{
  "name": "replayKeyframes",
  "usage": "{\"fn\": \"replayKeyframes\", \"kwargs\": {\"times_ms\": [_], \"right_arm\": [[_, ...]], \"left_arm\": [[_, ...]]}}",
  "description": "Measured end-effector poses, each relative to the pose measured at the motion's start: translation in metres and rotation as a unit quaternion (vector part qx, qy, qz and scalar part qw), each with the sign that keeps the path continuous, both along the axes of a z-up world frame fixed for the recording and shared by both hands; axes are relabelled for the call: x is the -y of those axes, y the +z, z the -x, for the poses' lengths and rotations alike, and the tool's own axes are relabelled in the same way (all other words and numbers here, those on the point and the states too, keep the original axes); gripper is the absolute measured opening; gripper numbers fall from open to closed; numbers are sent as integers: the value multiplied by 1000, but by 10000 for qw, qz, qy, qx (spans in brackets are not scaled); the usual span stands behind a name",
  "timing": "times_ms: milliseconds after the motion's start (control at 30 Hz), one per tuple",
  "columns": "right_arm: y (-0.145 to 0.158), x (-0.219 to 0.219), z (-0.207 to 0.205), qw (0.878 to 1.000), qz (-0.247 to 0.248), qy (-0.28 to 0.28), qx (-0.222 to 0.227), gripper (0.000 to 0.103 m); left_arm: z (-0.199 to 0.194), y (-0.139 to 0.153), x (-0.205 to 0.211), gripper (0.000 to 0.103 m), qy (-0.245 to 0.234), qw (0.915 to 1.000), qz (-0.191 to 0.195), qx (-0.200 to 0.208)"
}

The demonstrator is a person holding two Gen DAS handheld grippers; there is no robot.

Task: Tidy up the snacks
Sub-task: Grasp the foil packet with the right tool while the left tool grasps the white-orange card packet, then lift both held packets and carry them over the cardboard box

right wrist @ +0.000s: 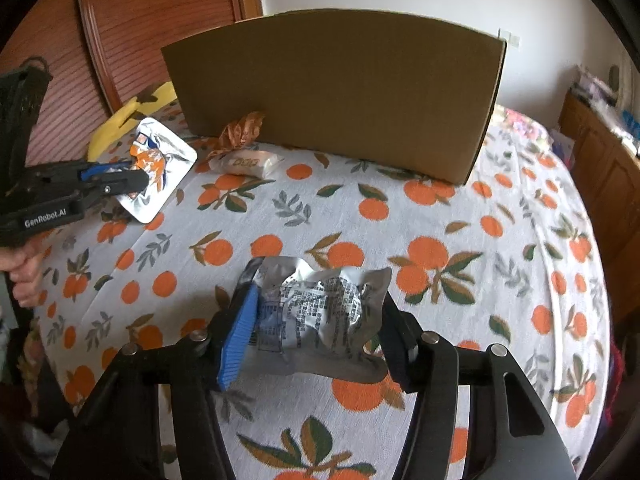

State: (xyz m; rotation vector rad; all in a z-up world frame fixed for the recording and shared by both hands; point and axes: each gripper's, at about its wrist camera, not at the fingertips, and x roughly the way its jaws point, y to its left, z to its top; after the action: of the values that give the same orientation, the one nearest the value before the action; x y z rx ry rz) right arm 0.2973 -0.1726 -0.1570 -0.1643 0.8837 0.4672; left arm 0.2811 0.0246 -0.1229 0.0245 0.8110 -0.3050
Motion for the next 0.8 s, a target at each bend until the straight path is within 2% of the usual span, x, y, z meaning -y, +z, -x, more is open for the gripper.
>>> {"fn": "replayKeyframes", "kwargs": {"times_ms": [100,267,367,533,600,800], "right_arm": [[4,10,0,9997,-218,-84,-119,52],[15,12,8,9999,-77,-76,-13,45],[22,11,14,9999,-136,-91,38,37],[36,16,22,9987,-461,-170,164,18],[39,17,23,9980,-581,-180,178,15],[47,9,29,9980,-559,-159,250,14]], "left_arm": [[6,1,4,19,-6,9998,178,-9],[18,10,17,19,-132,9995,228,163],[25,15,21,19,-201,9992,246,227],[35,22,24,19,-281,9986,297,333],[38,24,24,19,-302,9984,325,351],[46,31,27,19,-367,9977,369,440]]}}
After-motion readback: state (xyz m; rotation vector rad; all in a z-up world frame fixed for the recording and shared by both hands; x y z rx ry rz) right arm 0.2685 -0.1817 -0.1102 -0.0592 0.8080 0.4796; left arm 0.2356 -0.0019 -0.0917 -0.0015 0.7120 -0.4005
